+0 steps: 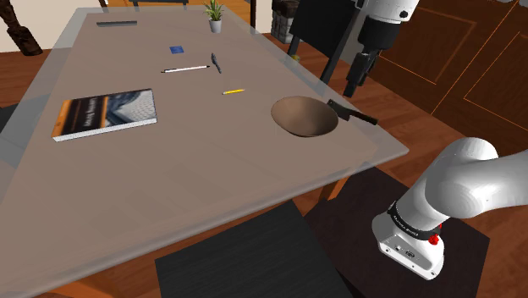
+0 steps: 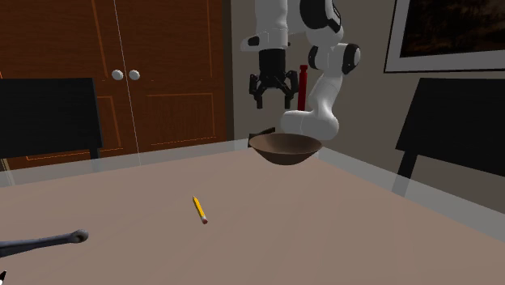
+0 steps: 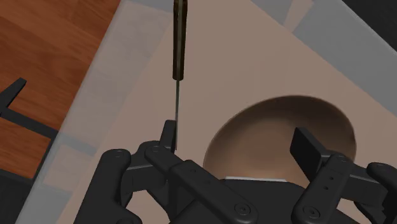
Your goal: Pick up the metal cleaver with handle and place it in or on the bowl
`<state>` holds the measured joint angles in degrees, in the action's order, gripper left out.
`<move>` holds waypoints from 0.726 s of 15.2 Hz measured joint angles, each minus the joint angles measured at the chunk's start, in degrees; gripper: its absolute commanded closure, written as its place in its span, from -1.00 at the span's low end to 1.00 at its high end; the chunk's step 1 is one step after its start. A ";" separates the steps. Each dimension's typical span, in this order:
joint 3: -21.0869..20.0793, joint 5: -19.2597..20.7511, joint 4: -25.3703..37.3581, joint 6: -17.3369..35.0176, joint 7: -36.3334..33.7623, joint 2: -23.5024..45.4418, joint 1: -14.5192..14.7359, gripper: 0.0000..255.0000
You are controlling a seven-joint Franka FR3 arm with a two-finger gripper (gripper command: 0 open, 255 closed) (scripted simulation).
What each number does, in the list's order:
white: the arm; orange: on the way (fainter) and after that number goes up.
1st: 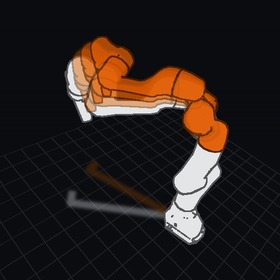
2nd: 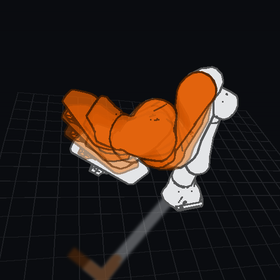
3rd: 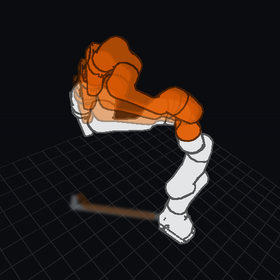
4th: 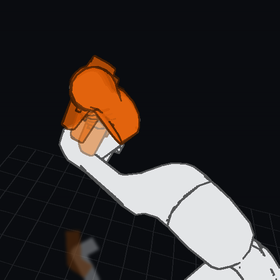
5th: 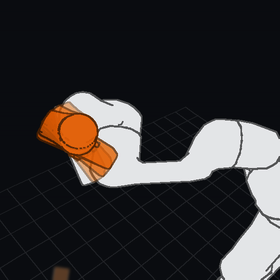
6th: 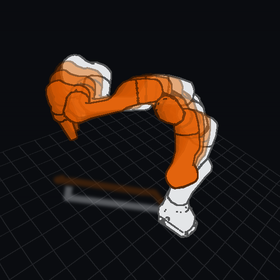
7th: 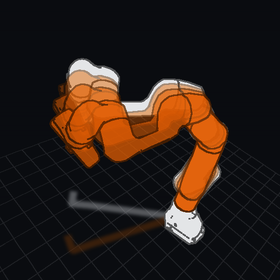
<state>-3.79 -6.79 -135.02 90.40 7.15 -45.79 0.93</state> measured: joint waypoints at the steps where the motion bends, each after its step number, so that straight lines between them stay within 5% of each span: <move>1: 0.00 0.00 0.00 0.00 0.00 0.00 0.00 -1.00; 11: 2.21 4.61 -14.09 8.85 3.61 -7.41 -2.06 -1.00</move>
<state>-1.58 -2.19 -149.11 99.25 10.76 -53.19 -1.13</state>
